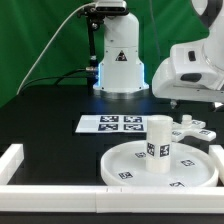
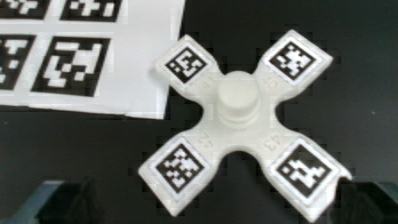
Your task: Assemble round table
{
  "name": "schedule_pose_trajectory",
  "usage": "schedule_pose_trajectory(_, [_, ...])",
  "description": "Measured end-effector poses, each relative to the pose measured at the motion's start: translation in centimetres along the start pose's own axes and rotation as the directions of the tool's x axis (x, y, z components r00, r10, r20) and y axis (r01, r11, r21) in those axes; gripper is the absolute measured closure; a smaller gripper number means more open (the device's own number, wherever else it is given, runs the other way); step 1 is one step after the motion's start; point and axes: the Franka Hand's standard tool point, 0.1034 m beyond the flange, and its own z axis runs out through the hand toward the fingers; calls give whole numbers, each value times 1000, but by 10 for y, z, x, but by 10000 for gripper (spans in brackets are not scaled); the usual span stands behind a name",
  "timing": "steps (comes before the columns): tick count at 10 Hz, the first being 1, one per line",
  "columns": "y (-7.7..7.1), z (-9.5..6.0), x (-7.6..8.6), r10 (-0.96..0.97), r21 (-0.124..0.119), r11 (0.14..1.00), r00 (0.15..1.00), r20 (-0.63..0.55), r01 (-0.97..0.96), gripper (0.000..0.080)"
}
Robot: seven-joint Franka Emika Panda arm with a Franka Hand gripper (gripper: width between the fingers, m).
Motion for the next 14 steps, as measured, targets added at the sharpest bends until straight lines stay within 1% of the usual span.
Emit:
schedule_pose_trajectory(1, [4, 4, -3, 8, -11, 1000, 997, 82, -7, 150])
schedule_pose_trajectory(2, [4, 8, -1, 13, -15, 1000, 990, 140, -12, 150])
schedule_pose_trajectory(3, [3, 16, 0, 14, -19, 1000, 984, 177, -11, 150])
schedule_pose_trajectory(4, [-1, 23, 1, 11, -46, 999, 983, 181, -3, 150])
schedule_pose_trajectory(5, [-9, 23, 0, -8, -70, 997, 986, 167, 20, 150])
schedule_pose_trajectory(7, [-3, 23, 2, 3, -62, 998, 986, 168, 7, 150])
schedule_pose_trajectory(8, [-2, 24, 2, 4, -62, 998, 986, 169, 6, 150])
schedule_pose_trajectory(9, [-5, 26, 1, 21, -58, 998, 984, 174, -11, 150])
schedule_pose_trajectory(10, [-16, 36, -2, 79, -30, 997, 975, 210, -74, 150])
schedule_pose_trajectory(11, [-24, 39, -3, 119, -6, 993, 968, 223, -121, 150])
schedule_pose_trajectory(12, [-29, 36, -4, 154, 39, 985, 959, 239, -168, 150])
schedule_pose_trajectory(13, [-26, 33, -5, 166, 60, 981, 953, 254, -187, 150])
schedule_pose_trajectory(14, [-25, 33, -5, 168, 49, 981, 953, 253, -186, 150])
